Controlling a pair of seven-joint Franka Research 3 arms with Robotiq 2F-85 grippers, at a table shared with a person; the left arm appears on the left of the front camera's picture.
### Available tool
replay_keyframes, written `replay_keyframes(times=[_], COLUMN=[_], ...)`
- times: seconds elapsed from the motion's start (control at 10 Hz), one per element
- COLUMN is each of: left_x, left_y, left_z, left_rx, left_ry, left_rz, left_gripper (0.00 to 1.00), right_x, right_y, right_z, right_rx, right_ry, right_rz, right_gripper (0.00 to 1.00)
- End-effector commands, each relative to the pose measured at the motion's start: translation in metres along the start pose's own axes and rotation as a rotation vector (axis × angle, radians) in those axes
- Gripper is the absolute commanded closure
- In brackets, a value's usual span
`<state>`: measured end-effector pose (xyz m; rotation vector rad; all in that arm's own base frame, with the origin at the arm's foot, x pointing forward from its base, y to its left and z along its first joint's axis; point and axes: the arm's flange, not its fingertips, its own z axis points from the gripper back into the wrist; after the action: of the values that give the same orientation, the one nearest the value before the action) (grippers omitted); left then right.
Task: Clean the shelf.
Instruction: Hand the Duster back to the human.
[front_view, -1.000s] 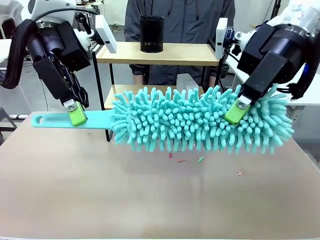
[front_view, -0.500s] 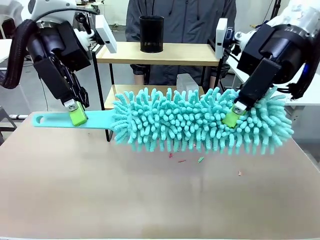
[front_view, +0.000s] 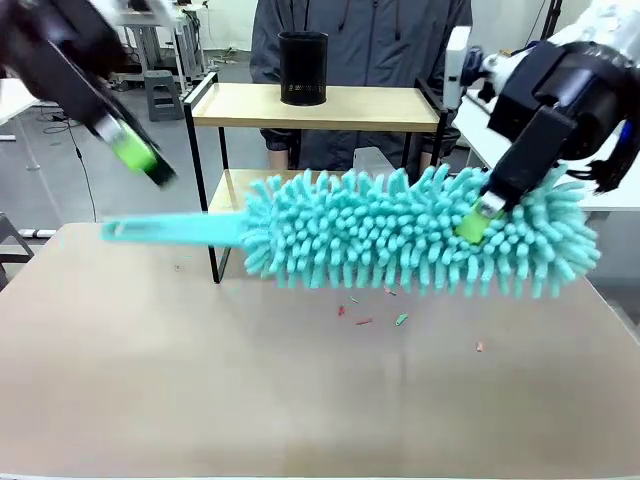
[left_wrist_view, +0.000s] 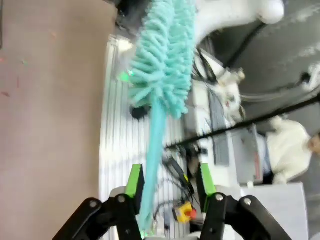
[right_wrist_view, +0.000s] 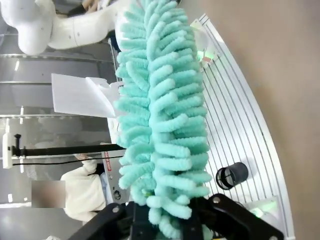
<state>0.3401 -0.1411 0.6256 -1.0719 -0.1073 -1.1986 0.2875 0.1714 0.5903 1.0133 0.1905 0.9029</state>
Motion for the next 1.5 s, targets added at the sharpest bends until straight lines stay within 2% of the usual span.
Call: replay_keyframes(times=[0.0,0.1,0.2,0.3,0.4,0.5,0.6,0.7,0.8,1.0,1.2,1.4], left_x=[-0.064,-0.113,-0.154,-0.184,-0.201,-0.207,-0.205,-0.197,-0.244,-0.244,-0.244,-0.244], left_y=[-0.017,-0.015,-0.005,0.007,0.019,0.033,0.045,0.052,0.037,0.037,0.037,0.037], left_z=[0.058,0.093,0.110,0.115,0.114,0.110,0.107,0.107,0.131,0.131,0.131,0.131], left_rx=[0.264,0.454,0.529,0.562,0.581,0.561,0.521,0.454,0.445,0.445,0.445,0.445], left_ry=[-0.409,-0.700,-0.939,-1.103,-1.193,-1.223,-1.214,-1.165,-1.090,-1.090,-1.090,-1.090], left_rz=[0.021,0.109,0.146,0.180,0.186,0.186,0.187,0.165,0.323,0.323,0.323,0.323], left_gripper=[0.05,0.00,0.00,0.00,0.00,0.00,0.00,0.00,0.00,0.00,0.00,0.00], right_x=[-0.032,-0.061,-0.089,-0.120,-0.154,-0.190,-0.209,-0.219,-0.219,-0.203,-0.195,-0.193], right_y=[0.016,0.028,0.039,0.050,0.052,0.029,-0.006,-0.045,-0.084,-0.167,-0.228,-0.255], right_z=[0.044,0.076,0.102,0.123,0.145,0.164,0.169,0.167,0.163,0.153,0.145,0.133], right_rx=[-0.025,-0.068,-0.124,-0.168,-0.198,-0.215,-0.168,-0.165,-0.100,-0.068,-0.027,0.047], right_ry=[-0.132,-0.289,-0.450,-0.639,-0.887,-1.164,-1.298,-1.387,-1.391,-1.338,-1.279,-1.241], right_rz=[-0.004,-0.032,-0.057,-0.054,-0.063,-0.193,-0.300,-0.436,-0.502,-0.637,-0.727,-0.750], right_gripper=[1.00,1.00,1.00,1.00,1.00,1.00,1.00,1.00,1.00,1.00,1.00,1.00])
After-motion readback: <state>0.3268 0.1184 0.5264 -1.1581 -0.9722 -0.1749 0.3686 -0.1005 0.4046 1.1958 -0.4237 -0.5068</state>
